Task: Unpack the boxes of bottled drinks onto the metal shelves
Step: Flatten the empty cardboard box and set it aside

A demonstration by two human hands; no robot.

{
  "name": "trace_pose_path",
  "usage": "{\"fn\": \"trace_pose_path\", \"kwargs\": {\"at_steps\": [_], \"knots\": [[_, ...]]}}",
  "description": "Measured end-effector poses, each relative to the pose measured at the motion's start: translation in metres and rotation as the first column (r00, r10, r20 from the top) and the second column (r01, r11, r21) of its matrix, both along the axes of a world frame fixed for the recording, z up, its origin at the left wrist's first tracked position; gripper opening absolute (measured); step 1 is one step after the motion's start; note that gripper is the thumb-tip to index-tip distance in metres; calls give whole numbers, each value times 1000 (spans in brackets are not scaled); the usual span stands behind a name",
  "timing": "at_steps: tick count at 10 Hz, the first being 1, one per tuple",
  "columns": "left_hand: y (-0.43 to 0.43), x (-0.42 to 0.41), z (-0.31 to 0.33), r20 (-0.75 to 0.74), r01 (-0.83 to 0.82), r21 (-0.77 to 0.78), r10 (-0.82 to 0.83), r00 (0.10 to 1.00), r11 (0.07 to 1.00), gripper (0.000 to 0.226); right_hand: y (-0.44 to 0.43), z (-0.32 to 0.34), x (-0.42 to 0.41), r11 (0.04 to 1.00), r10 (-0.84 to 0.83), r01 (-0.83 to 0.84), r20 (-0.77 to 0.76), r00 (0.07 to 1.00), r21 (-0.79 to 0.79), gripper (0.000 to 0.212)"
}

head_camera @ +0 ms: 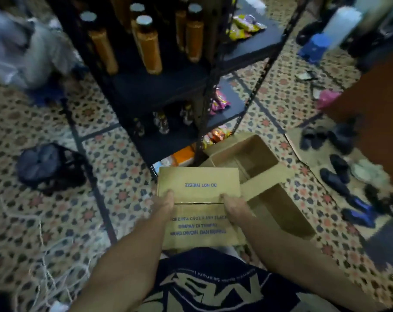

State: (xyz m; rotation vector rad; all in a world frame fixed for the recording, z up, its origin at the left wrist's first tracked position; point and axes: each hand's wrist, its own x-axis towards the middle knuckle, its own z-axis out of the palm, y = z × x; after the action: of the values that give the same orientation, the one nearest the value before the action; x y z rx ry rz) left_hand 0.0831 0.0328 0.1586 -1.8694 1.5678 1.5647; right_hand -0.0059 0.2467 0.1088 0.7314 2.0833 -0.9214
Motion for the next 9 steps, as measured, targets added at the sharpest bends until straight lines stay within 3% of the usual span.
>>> {"fn": "trace_pose_path", "kwargs": {"at_steps": [1, 2, 3, 4, 5, 7, 8, 9], "knots": [[14, 21, 9, 16, -110, 8, 110, 994, 994, 47, 2, -23, -21, 983, 184, -182, 53, 982, -39, 94], [8, 46, -36, -24, -262, 21, 262, 965, 965, 65, -23, 45, -12, 813, 576, -572, -1, 818, 112, 53], [3, 50, -39, 19, -278, 30, 278, 960, 960, 78, -40, 43, -14, 873, 482, -476, -42, 875, 105, 52], [-2, 56, -44, 80, -174, -47, 177, 981, 984, 79, -56, 28, -20, 940, 337, -333, -50, 940, 71, 74], [-12, 56, -57, 124, -95, -132, 112, 986, 987, 80, -69, 7, -28, 917, 399, -395, -58, 915, 60, 85], [-33, 37, -93, 94, 3, -154, 12, 995, 988, 69, -93, -37, -64, 898, 441, -439, -43, 897, 36, 78], [-42, 21, -142, 99, 14, -180, 4, 995, 984, 65, -98, -125, -101, 851, 524, -524, -42, 850, 23, 94], [-50, 4, -196, 108, 21, -198, 1, 994, 980, 61, -104, -208, -121, 819, 574, -574, -61, 817, 26, 92]]}}
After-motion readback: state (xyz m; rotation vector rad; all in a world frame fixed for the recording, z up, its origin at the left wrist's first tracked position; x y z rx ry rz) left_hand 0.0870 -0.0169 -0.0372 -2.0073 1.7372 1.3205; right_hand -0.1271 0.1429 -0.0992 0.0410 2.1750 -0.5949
